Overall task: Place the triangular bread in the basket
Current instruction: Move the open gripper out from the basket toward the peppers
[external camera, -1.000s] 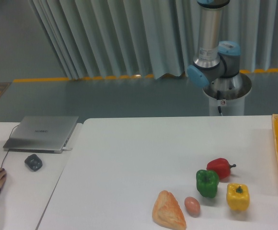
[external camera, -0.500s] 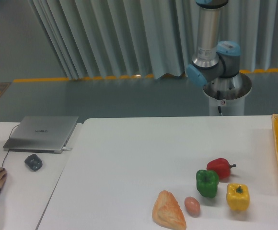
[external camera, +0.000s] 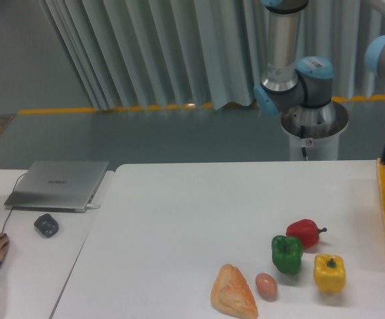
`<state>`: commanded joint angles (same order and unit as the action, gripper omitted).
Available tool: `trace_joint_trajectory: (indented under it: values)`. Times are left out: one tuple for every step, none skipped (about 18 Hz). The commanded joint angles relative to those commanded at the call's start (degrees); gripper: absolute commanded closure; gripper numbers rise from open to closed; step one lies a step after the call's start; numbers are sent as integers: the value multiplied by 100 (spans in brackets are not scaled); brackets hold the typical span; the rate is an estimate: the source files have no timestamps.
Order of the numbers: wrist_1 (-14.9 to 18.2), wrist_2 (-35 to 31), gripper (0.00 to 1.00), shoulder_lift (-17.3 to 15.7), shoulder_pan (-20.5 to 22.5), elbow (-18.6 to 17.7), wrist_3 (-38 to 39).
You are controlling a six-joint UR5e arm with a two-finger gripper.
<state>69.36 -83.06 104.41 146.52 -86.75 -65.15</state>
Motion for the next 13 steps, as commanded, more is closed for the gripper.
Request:
trace_joint_trajectory:
  values:
    - [-27,9,0,9,-53,0,290]
    - [-45,9,0,9,-123,-9,519]
    - [-71,9,0,18,-219,0,669]
    - [-132,0,0,53,-273,0,784]
    - [-185,0,0,62,-334,9,941]
    - [-220,0,0,62,-422,26,1100]
    - [-264,0,0,79,-518,52,1258]
    - [-334,0,0,123,-606,79,1416]
    - [-405,0,0,149,-711,105,1548]
    - [-466,-9,0,184,-826,105,1610]
    - [-510,-26,0,194,-940,114,1646]
    - [-520,-26,0,202,-1019,114,1768]
    - [-520,-18,0,255,-1090,114,1874]
